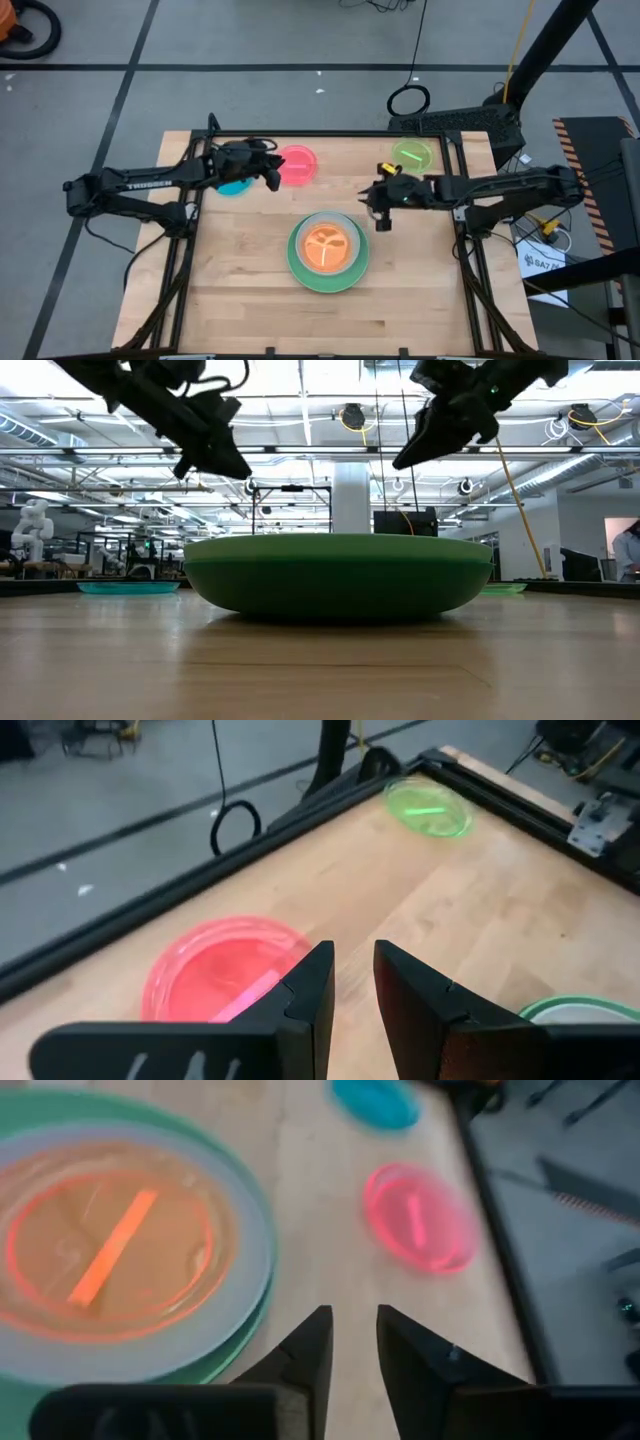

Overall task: Stack plastic plates
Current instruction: Stack the green transparent plate on the orange transparent plate

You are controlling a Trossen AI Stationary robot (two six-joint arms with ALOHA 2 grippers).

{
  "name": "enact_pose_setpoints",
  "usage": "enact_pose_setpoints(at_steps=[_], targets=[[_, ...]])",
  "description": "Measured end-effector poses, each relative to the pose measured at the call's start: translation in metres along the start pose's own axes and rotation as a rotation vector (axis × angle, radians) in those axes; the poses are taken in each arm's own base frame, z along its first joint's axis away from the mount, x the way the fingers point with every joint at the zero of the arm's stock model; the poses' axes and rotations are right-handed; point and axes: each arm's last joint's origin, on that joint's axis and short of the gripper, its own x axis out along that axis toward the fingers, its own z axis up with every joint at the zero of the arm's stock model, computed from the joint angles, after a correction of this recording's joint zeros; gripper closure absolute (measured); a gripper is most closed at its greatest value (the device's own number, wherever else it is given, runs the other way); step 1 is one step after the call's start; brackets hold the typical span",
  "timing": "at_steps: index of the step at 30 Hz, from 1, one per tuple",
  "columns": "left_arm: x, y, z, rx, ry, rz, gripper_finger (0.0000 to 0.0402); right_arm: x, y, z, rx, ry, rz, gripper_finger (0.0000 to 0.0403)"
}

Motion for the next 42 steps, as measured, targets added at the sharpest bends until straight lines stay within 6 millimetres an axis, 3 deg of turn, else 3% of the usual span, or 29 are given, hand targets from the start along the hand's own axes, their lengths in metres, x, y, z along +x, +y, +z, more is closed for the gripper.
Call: enact_pose_setpoints(at_steps=[7,17,21,26,33,39,42], targets=[[0.018,0.014,-0.002,-0.039,0.066,0.003,0.0321,-0.002,-0.024,-0.003,-0.033,-0.137,0.030,0.0339],[0.036,0.004,0.035,0.118,0.217,0.033,0.0321,0.001,-0.045,-0.012,-0.048,-0.170,0.059,0.0354],[0.038,0.007,0.045,0.176,0.298,0.078,0.0321,0.005,-0.042,-0.027,-0.072,-0.178,0.097,0.0364],[0.039,0.016,0.049,0.193,0.347,0.112,0.0321,0.002,-0.049,-0.044,-0.042,-0.215,0.020,0.0382],[0.038,0.026,0.049,0.177,0.377,0.149,0.0321,0.002,-0.074,-0.070,0.390,-0.024,-0.300,0.0401],[0.039,0.026,0.052,0.192,0.338,0.141,0.0321,-0.001,-0.092,-0.103,0.857,0.131,-0.431,0.0401],[0.040,0.025,0.055,0.194,0.311,0.136,0.0321,-0.006,-0.098,-0.118,0.971,0.240,-0.472,0.0401]])
